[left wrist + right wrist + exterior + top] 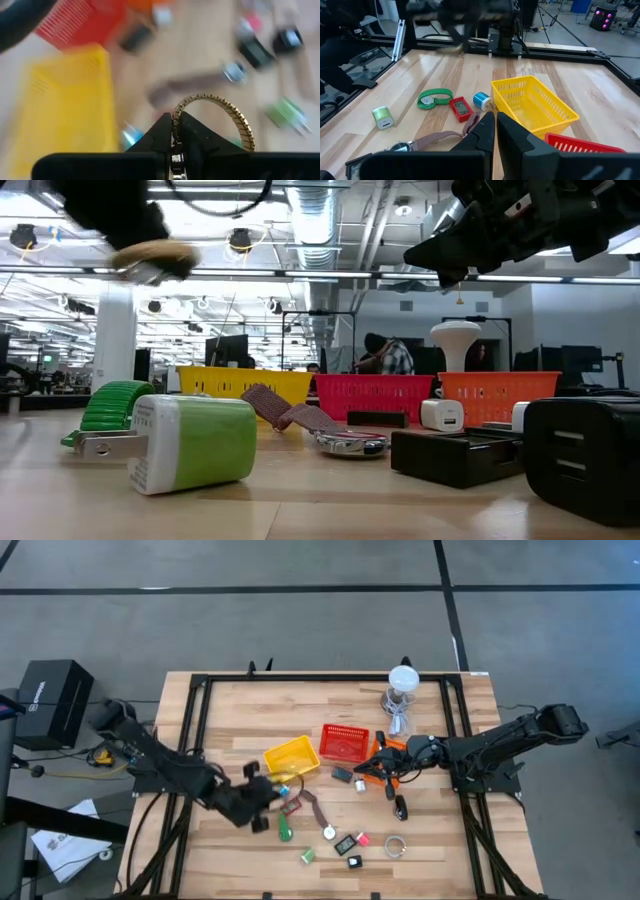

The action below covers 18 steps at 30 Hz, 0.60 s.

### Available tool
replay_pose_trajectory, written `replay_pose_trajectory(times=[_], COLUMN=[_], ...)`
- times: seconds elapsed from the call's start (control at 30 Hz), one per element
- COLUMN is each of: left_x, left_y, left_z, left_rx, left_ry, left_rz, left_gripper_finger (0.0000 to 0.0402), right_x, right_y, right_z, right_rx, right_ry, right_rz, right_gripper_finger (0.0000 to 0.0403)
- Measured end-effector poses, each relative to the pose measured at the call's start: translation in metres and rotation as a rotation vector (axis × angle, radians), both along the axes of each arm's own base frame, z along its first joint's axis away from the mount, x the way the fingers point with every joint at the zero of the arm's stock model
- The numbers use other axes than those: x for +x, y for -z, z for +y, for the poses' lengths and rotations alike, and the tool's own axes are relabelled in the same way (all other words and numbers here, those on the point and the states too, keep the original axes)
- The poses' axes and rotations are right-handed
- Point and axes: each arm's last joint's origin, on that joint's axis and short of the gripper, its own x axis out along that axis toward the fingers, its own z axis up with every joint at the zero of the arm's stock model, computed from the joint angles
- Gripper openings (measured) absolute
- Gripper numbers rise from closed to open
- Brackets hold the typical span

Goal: Pick & Place Office items
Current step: Put the gold watch into the yellow bin

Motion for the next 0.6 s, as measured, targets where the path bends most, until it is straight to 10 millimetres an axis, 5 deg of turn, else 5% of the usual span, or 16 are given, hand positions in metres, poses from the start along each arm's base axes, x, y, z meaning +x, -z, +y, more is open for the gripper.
replay_pose_trajectory(times=[0.23,0.6], left_x=[0.013,0.041], left_y=[-0.011,0.025], left_z=[0.045,0.099], left_rx=[0.081,0.160], left_ry=[-0.119,-0.311], left_rz=[-0.014,0.155], left_gripper_finger=[0.0012,0.0022], right_x=[0.000,0.000], right_y=[0.000,0.000], right_z=[0.000,0.000], right_rx=[0.000,0.000], right_ry=[0.001,0.001], right_rz=[0.000,0.000], right_gripper_finger=[0.0011,0.0011])
